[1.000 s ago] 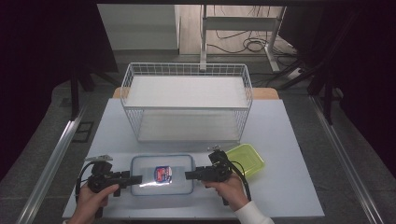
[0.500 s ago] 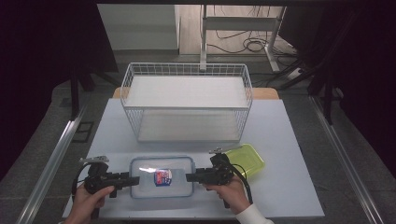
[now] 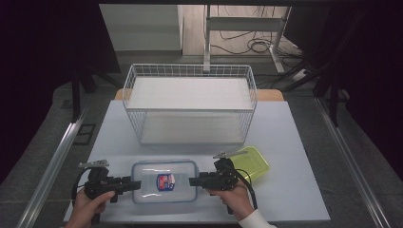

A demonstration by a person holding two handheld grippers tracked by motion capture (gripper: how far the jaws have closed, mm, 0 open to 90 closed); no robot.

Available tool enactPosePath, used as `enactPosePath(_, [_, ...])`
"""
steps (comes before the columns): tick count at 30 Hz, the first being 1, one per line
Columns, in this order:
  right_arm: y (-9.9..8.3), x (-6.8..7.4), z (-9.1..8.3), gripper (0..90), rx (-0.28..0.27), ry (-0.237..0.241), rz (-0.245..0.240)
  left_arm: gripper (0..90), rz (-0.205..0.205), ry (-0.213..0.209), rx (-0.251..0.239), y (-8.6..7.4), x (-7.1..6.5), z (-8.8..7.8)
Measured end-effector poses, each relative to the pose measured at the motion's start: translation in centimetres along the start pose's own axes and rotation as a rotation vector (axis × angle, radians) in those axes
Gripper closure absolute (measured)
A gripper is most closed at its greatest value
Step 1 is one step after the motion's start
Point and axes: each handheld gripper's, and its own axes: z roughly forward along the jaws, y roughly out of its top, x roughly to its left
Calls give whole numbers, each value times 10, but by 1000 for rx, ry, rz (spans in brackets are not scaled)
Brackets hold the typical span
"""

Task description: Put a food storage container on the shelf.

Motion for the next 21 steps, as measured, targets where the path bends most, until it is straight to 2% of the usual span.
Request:
enactPosePath(10, [-3, 3, -2, 508, -19, -7, 13, 507, 9, 13, -17, -2, -5, -2])
enactPosePath(12, [-4, 5, -2, 507, -23, -15, -1, 505, 15, 23, -19, -2, -8, -2])
enactPosePath(14, [-4, 7, -3, 515, -29, -18, -8, 487, 27, 50, -14, -1, -10, 0])
enactPosePath(17, [-4, 10, -5, 519, -37, -24, -22, 482, 33, 39, -14, -1, -10, -1])
enactPosePath(21, [-3, 8, -10, 521, -48, -3, -20, 499, 48, 20, -31, 1, -12, -4])
